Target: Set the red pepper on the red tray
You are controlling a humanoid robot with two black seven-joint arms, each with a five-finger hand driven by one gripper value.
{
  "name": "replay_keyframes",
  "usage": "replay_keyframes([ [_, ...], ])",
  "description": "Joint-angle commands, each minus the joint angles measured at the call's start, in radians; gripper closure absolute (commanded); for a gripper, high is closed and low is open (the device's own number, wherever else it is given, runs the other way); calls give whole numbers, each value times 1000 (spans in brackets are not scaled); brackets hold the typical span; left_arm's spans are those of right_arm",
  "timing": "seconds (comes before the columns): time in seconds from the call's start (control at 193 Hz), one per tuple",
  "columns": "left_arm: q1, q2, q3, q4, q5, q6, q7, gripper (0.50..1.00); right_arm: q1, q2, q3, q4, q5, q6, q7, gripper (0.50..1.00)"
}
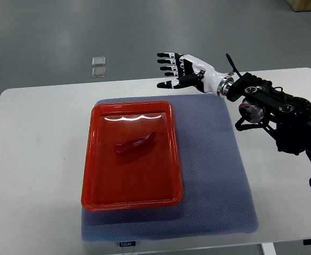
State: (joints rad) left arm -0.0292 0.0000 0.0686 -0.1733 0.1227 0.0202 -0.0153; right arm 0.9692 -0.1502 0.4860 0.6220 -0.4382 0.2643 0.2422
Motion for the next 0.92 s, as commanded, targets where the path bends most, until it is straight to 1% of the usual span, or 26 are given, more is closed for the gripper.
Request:
replay_keyframes([
  [0.0, 0, 0, -1, 0, 0, 0, 0, 500, -33, 1, 45, -34, 148, 4, -6, 613],
  [0.072, 0, 0, 0, 0, 0, 0, 0, 500, -52, 0, 46, -39, 211, 6, -23, 613],
  [0.135, 0, 0, 0, 1, 2, 0, 0, 500, -67, 0, 57, -41, 292, 16, -66, 613],
  [0.207, 0, 0, -1, 0, 0, 0, 0, 500, -92, -5, 75, -42, 409, 44, -132, 611],
  [0.269, 0, 0, 0, 0, 0, 0, 0, 500, -102, -6, 80, -44, 486, 53, -164, 607],
  [0.3, 0, 0, -1, 0, 0, 0, 0, 500, -104, -9, 80, -47, 513, 55, -167, 597],
  [0.393, 0, 0, -1, 0, 0, 0, 0, 500, -109, -34, 82, -53, 588, 59, -170, 591],
  [0.476, 0, 0, 0, 1, 0, 0, 0, 500, -130, -42, 85, -53, 656, 101, -169, 587],
  [0.528, 0, 0, 0, 0, 0, 0, 0, 500, -133, -40, 91, -54, 656, 116, -158, 587],
  [0.626, 0, 0, -1, 1, 0, 0, 0, 500, -138, -40, 94, -61, 651, 125, -158, 587],
  [0.911, 0, 0, -1, 0, 0, 0, 0, 500, -148, -57, 82, -61, 618, 127, -158, 587],
])
